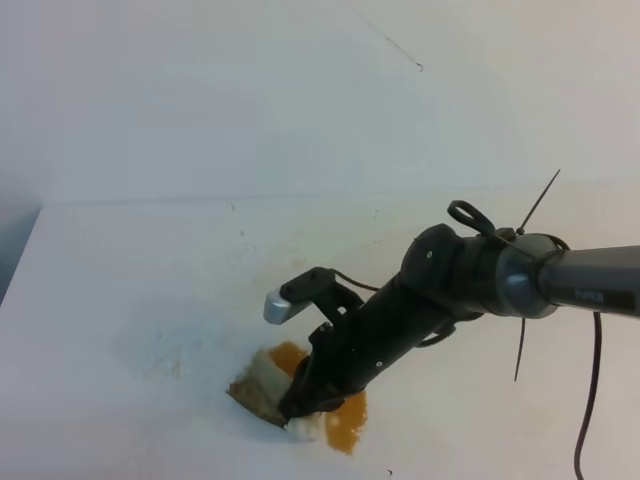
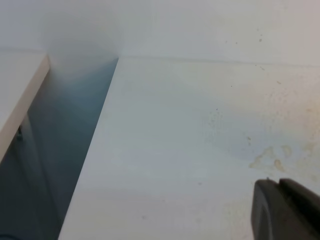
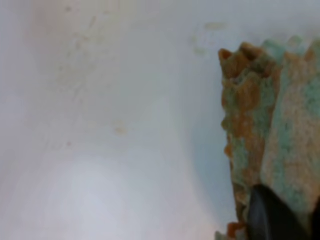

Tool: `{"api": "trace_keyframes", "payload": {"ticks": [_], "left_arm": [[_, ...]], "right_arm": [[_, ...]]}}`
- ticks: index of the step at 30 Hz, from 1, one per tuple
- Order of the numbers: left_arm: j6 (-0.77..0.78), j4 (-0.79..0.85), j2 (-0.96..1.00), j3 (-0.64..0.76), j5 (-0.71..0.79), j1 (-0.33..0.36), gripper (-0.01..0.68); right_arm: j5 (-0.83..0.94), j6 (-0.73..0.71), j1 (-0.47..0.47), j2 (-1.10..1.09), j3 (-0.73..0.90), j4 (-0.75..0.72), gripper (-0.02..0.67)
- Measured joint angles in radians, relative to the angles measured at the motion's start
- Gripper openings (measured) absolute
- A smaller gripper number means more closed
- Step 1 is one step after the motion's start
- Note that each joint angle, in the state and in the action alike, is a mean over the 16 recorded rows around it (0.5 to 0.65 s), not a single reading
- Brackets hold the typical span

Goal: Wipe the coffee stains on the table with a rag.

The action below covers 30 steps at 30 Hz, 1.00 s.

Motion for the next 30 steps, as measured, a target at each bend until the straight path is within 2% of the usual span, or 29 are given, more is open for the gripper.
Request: {"api": "trace_keyframes", "payload": {"ticks": [17, 22, 30], "left_arm": [[0.000, 0.000, -0.002, 0.002, 0.000, 0.000, -0.004], [0.000, 0.000, -0.002, 0.005, 0.000, 0.000, -0.004], [0.000, 0.000, 0.000, -0.002, 0.000, 0.000, -0.004]], "right_arm": [[-0.224, 0.069, -0.024, -0.001, -0.004, 0.046, 0.038], [-0.253, 0.035, -0.033, -0.002, -0.007, 0.135, 0.038], [-0.279, -0.078, -0.036, 0.007, -0.027, 0.357, 0.038]]}}
